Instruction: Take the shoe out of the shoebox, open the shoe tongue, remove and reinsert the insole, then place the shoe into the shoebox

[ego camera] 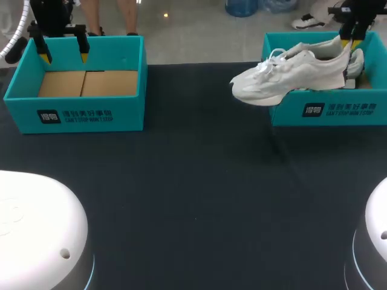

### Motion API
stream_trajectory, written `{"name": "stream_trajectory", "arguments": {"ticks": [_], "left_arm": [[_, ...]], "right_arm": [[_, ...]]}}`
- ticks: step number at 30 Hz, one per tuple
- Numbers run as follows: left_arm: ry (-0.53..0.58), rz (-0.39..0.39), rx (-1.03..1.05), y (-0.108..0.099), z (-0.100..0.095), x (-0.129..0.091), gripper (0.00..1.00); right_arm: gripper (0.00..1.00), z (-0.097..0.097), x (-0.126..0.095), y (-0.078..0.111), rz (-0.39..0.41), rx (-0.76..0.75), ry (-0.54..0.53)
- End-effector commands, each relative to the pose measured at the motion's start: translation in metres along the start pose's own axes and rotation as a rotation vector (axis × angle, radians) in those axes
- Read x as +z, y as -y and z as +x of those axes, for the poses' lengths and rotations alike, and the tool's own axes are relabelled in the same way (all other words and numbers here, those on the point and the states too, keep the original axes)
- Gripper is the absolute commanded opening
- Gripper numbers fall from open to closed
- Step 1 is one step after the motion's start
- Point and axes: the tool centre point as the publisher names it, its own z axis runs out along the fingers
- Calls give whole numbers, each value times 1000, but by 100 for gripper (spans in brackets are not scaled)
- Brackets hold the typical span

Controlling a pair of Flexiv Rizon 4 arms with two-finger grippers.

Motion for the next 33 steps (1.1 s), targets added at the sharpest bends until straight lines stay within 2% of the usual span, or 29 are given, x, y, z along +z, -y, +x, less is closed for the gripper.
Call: {"name": "stream_trajectory", "arguments": {"ticks": [1, 9, 19, 23, 24, 33], "left_arm": [[1, 0, 0, 0, 0, 0, 100], [1, 0, 0, 0, 0, 0, 100], [1, 0, 0, 0, 0, 0, 100], [1, 0, 0, 0, 0, 0, 100], [1, 0, 0, 0, 0, 0, 100], [1, 0, 0, 0, 0, 0, 100]], "right_arm": [[0, 14, 9, 30, -100, 13, 9], [0, 34, 15, 64, -134, 68, -1], [0, 71, 39, 100, -91, 49, -28], [0, 85, 37, 107, -68, 36, -28], [0, 87, 36, 108, -59, 52, 3], [0, 85, 34, 106, -46, 65, 6]]}}
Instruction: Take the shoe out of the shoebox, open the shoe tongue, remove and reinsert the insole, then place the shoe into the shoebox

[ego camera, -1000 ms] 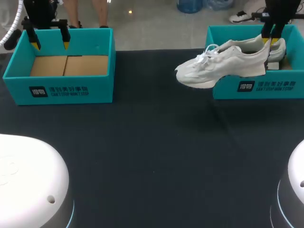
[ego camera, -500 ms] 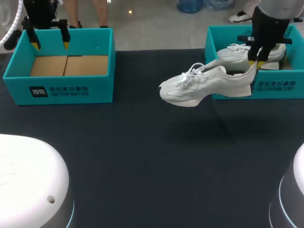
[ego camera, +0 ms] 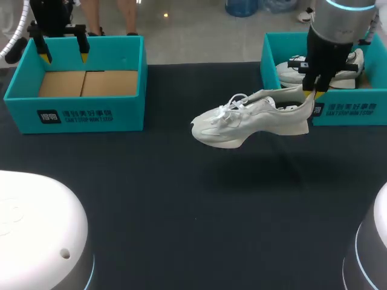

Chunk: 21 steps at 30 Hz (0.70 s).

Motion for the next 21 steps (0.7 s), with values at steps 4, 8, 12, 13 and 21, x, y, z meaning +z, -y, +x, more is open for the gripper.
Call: {"name": "stream_trajectory", "arguments": {"ticks": [4, 8, 12, 13, 21], "left_arm": [[1, 0, 0, 0, 0, 0, 100], [1, 0, 0, 0, 0, 0, 100], [1, 0, 0, 0, 0, 0, 100], [1, 0, 0, 0, 0, 0, 100], [1, 0, 0, 0, 0, 0, 100]], "right_arm": [[0, 3, -1, -4, 9, 0, 4], [0, 3, -1, -4, 9, 0, 4], [0, 3, -1, -4, 9, 0, 4], [0, 3, -1, -4, 9, 0, 4], [0, 17, 4, 17, 19, -5, 1]]}}
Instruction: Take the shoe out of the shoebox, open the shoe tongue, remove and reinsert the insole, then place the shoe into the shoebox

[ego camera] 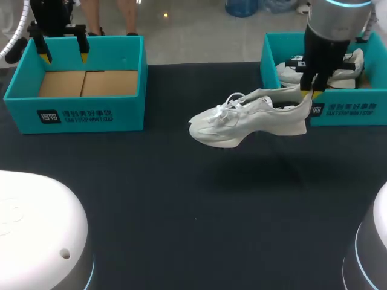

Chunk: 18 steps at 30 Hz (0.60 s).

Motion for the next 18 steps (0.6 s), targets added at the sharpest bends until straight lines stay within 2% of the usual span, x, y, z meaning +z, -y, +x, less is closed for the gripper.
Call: {"name": "stream_trajectory", "arguments": {"ticks": [1, 5, 12, 18], "left_arm": [[1, 0, 0, 0, 0, 0, 100], [1, 0, 0, 0, 0, 0, 100], [1, 0, 0, 0, 0, 0, 100], [1, 0, 0, 0, 0, 0, 100]], "right_arm": [[0, 13, 5, 17, -5, 1, -2], [0, 26, 11, 34, -3, -6, -21], [0, 60, 19, 64, 7, -28, -66], [0, 81, 32, 81, 39, -22, -104]]}}
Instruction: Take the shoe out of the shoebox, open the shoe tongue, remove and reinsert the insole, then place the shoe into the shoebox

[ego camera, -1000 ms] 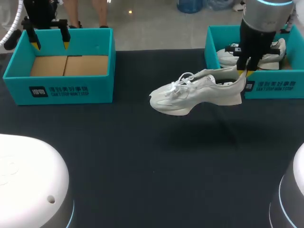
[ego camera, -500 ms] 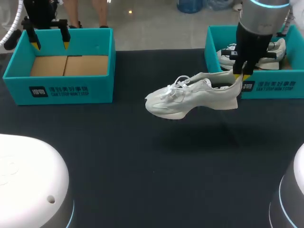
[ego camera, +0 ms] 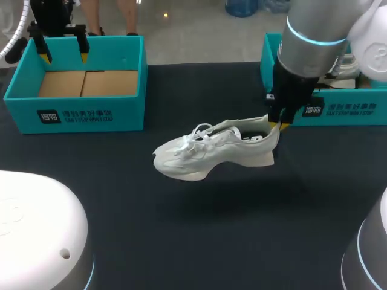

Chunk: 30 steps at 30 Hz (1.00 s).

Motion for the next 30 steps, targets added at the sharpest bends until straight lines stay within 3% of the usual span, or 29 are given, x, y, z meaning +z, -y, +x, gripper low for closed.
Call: {"name": "stream_trajectory", "arguments": {"ticks": [1, 14, 30], "left_arm": [[1, 0, 0, 0, 0, 0, 100], [1, 0, 0, 0, 0, 0, 100], [1, 0, 0, 0, 0, 0, 100]], "right_arm": [[0, 13, 14, 4, 8, 7, -13], [0, 17, 28, -2, 14, 8, -9], [0, 19, 100, -12, 22, 3, 25]]}}
